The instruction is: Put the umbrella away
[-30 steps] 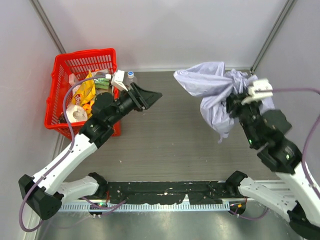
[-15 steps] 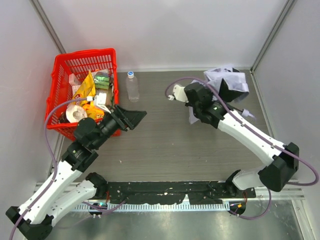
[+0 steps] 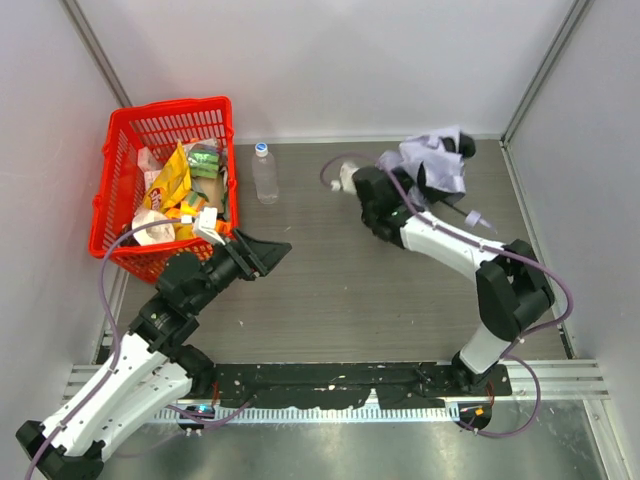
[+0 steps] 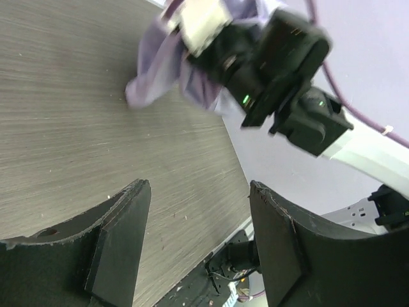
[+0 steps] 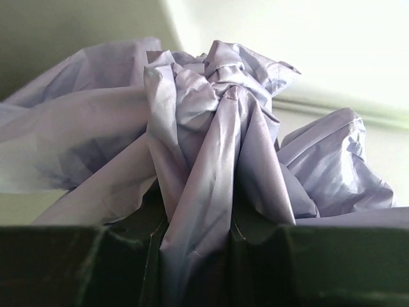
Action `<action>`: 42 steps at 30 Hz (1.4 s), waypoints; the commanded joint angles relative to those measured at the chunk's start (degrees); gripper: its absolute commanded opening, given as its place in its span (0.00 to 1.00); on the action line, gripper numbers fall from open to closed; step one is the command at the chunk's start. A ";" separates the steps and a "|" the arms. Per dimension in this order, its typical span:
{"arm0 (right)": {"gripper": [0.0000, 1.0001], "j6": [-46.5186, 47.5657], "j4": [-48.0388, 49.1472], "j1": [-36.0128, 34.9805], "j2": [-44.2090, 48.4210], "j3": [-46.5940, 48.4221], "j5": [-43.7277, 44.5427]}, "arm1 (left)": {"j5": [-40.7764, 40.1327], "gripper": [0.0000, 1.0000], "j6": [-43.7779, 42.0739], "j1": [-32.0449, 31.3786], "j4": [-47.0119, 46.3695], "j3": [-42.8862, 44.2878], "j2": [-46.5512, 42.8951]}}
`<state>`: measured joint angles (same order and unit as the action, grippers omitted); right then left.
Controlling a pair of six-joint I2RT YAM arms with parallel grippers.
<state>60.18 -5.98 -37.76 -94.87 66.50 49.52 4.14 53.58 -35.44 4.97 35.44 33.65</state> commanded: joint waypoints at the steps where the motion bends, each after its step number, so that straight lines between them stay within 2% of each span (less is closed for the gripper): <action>1: 0.00 13.88 26.41 6.45 4.26 4.26 3.49 | 0.69 0.66 0.12 0.29 -2.07 2.18 0.54; 6: 0.00 29.87 63.72 9.63 -3.72 -1.89 0.85 | 0.43 0.66 -0.32 0.29 -0.76 2.35 -0.16; 8: 0.01 31.22 71.84 9.02 -7.76 -3.13 0.58 | 0.16 0.66 -0.58 0.28 0.03 2.35 -0.86; 12: 0.01 32.02 78.39 4.99 -16.37 -5.93 1.11 | -0.45 0.67 -1.11 0.29 1.62 2.35 -1.92; 16: 0.01 28.33 78.14 -0.28 -21.32 -10.67 3.13 | -1.06 0.67 -1.29 0.37 2.67 1.48 -3.41; 18: 0.01 24.56 72.28 -3.09 -21.24 -14.09 2.87 | -1.15 0.67 -1.03 0.28 2.76 0.77 -4.11; 20: 0.00 18.59 62.09 -5.38 -18.17 -17.96 -0.47 | -1.07 0.67 -0.50 0.29 2.94 -0.02 -4.73; 21: 0.01 12.30 48.91 -5.92 -15.63 -18.16 -2.91 | -1.15 0.67 -0.24 0.28 2.85 -0.37 -4.99; 22: 0.01 7.63 40.17 -6.45 -13.69 -17.20 -5.02 | -0.89 0.67 0.03 0.28 2.76 -0.72 -5.17; 23: 0.01 -0.51 25.90 -6.36 -10.80 -16.85 -11.74 | -0.89 0.67 0.29 0.37 2.59 -1.07 -5.43; 24: 0.01 -3.20 17.14 -5.93 -9.56 -15.10 -16.60 | -0.80 0.67 0.64 0.29 2.41 -1.60 -5.52; 25: 0.01 -7.23 9.92 -5.75 -7.54 -14.82 -22.13 | -0.72 0.67 0.91 0.37 2.32 -1.86 -5.70; 26: 0.01 -8.40 7.06 -5.75 -6.83 -14.73 -24.71 | -0.45 0.67 1.08 0.29 2.32 -2.30 -5.87; 27: 0.01 -10.59 -2.54 -5.57 -6.47 -13.17 -31.08 | -0.36 0.67 1.35 0.37 2.50 -2.57 -5.88; 28: 0.00 -12.79 -7.68 -5.57 -6.55 -10.80 -34.37 | -0.28 0.67 1.52 0.29 2.50 -2.66 -5.96; 32: 0.01 -15.79 -17.29 -5.40 -8.31 -6.56 -42.99 | 0.43 0.67 2.23 0.29 3.99 -2.40 -5.70; 37: 0.00 -18.70 -22.67 -5.40 -12.53 -1.56 -51.34 | 2.97 0.61 2.23 0.29 3.73 -2.04 -5.79; 42: 0.00 -22.64 -28.11 -3.90 -17.18 3.45 -61.18 | 8.59 0.59 2.84 0.29 0.74 -4.15 -7.45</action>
<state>45.19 -23.07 -41.95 -106.63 67.77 6.85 7.22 55.68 -35.44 9.15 32.51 27.75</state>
